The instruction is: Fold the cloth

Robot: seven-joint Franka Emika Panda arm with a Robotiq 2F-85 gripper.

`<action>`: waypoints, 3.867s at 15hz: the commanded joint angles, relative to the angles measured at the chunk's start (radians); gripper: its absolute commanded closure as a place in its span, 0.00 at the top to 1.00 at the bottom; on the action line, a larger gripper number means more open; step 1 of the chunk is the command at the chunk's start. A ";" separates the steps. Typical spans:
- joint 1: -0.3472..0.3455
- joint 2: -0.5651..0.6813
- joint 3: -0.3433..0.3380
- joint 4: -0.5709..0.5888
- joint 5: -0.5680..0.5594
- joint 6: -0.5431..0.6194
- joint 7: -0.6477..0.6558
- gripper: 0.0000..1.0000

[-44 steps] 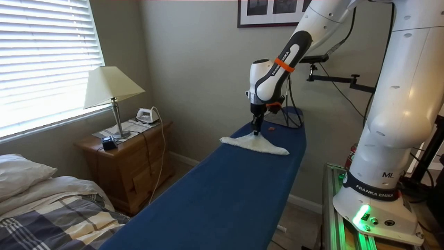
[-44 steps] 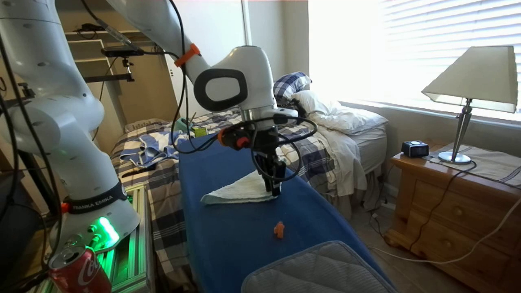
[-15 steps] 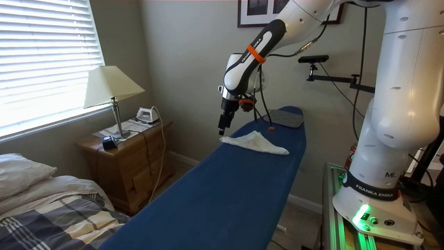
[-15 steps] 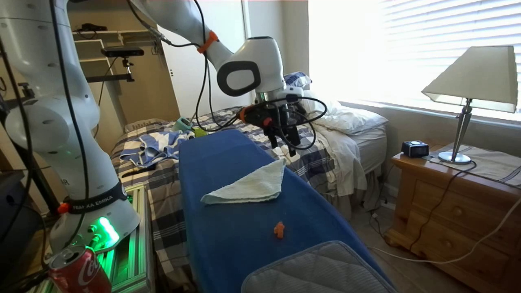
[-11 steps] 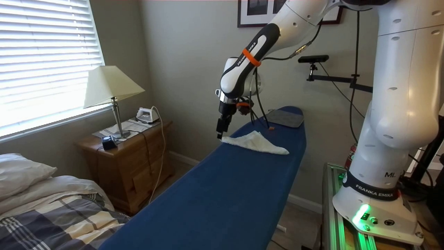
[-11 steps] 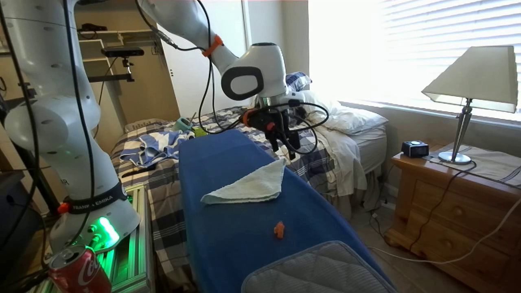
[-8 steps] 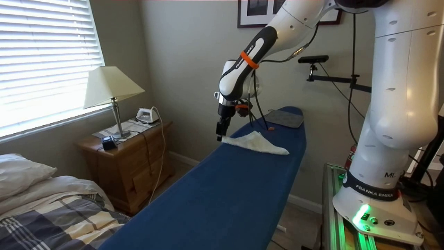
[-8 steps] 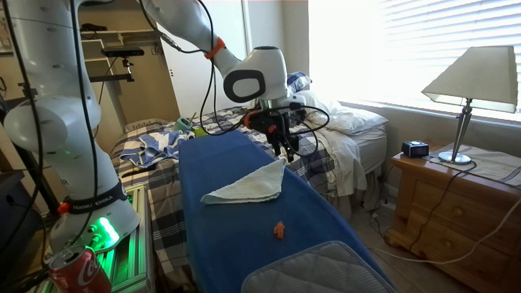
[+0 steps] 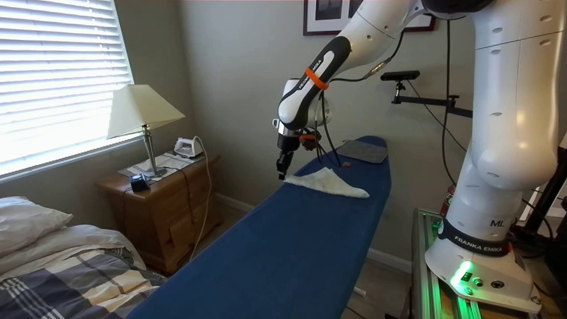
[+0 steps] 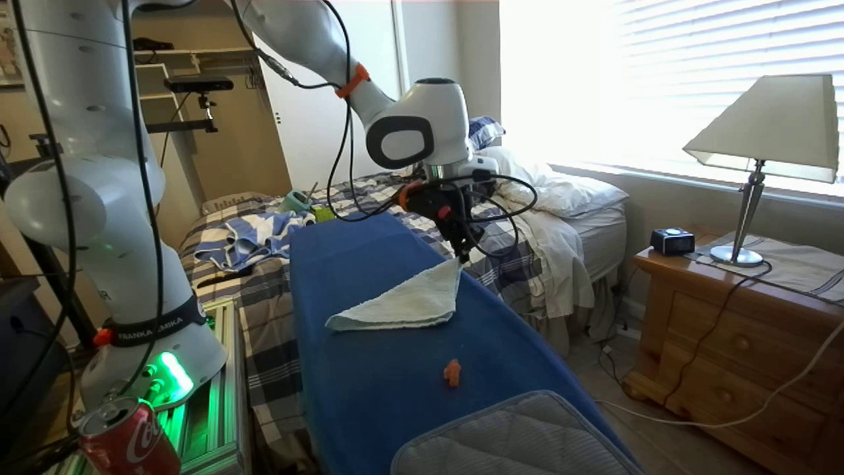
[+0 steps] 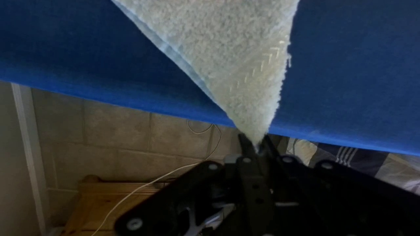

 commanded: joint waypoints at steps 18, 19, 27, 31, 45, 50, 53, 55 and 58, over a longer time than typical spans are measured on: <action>0.021 -0.275 -0.043 -0.132 -0.147 -0.195 0.065 0.02; 0.023 -0.292 -0.047 -0.146 -0.165 -0.207 0.075 0.02; 0.016 -0.404 -0.074 -0.225 -0.313 -0.350 0.168 0.02; 0.015 -0.447 -0.089 -0.252 -0.345 -0.405 0.188 0.02; 0.000 -0.548 -0.138 -0.380 -0.351 -0.449 0.172 0.02; -0.007 -0.565 -0.137 -0.403 -0.393 -0.495 0.176 0.02; -0.009 -0.568 -0.138 -0.415 -0.428 -0.522 0.172 0.02; -0.010 -0.566 -0.140 -0.422 -0.443 -0.527 0.171 0.02; -0.011 -0.559 -0.144 -0.425 -0.456 -0.525 0.171 0.02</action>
